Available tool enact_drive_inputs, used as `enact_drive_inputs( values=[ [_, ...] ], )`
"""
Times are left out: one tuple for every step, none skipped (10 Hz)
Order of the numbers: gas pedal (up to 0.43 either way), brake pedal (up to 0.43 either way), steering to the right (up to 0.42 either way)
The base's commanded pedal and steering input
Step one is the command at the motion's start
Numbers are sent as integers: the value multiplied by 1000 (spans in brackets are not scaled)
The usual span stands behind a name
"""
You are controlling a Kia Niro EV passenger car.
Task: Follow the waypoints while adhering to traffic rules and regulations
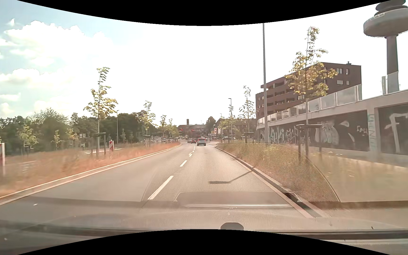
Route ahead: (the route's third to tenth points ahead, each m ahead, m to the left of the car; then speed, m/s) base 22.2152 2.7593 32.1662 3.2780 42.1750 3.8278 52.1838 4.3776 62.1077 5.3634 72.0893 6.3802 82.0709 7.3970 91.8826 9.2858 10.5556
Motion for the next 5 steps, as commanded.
enact_drive_inputs(
  values=[
    [130,18,-17],
    [130,18,-17],
    [110,18,-17],
    [98,18,-17],
    [87,18,-15]
  ],
)
